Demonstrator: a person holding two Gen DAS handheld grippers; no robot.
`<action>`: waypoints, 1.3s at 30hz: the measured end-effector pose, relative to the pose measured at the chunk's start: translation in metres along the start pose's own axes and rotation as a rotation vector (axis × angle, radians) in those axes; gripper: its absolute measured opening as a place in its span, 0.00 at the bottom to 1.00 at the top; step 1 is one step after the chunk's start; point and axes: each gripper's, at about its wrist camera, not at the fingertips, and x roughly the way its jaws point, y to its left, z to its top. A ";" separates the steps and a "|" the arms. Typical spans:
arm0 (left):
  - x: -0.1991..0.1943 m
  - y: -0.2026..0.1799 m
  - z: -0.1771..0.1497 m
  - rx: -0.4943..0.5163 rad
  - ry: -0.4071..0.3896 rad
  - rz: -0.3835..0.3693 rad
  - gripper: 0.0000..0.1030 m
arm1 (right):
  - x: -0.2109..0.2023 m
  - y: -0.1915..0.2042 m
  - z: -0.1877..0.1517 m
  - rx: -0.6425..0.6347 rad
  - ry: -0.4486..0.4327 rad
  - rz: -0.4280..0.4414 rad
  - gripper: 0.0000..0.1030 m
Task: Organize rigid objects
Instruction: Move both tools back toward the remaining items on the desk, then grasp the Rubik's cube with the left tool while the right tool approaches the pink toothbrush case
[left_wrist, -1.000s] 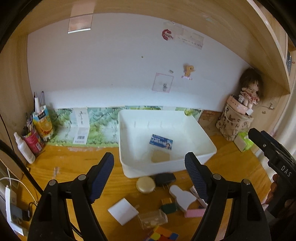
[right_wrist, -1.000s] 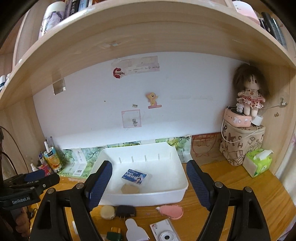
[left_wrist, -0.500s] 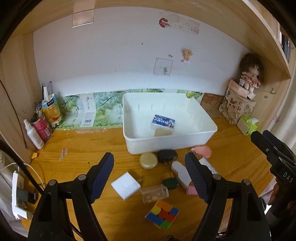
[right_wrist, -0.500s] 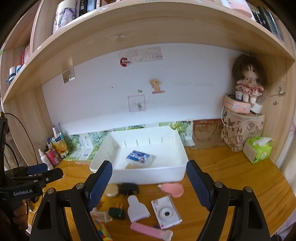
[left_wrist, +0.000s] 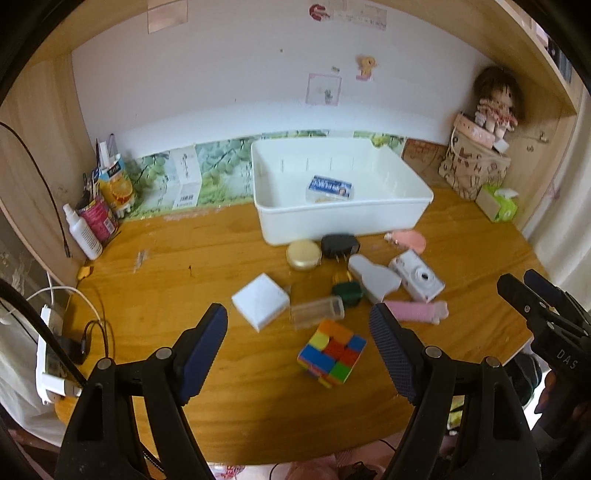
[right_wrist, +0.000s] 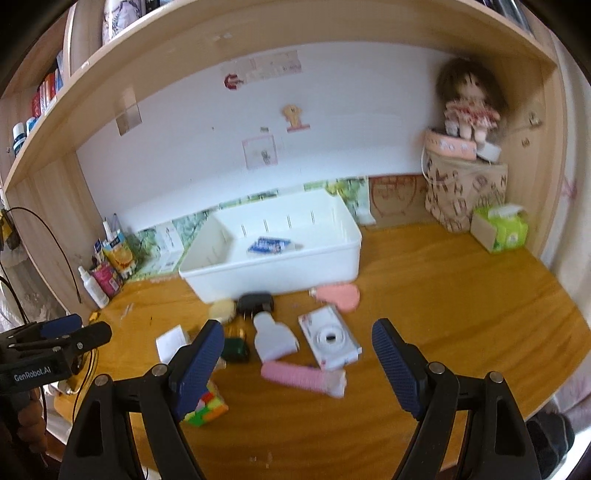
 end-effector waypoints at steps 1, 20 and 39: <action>0.001 0.000 -0.003 0.007 0.015 0.005 0.79 | 0.000 -0.001 -0.005 0.008 0.012 0.001 0.80; 0.055 -0.029 -0.017 0.200 0.246 -0.033 0.79 | 0.055 -0.018 -0.052 0.181 0.207 0.066 0.80; 0.125 -0.043 -0.011 0.308 0.460 -0.071 0.81 | 0.133 -0.020 -0.056 0.366 0.385 0.160 0.81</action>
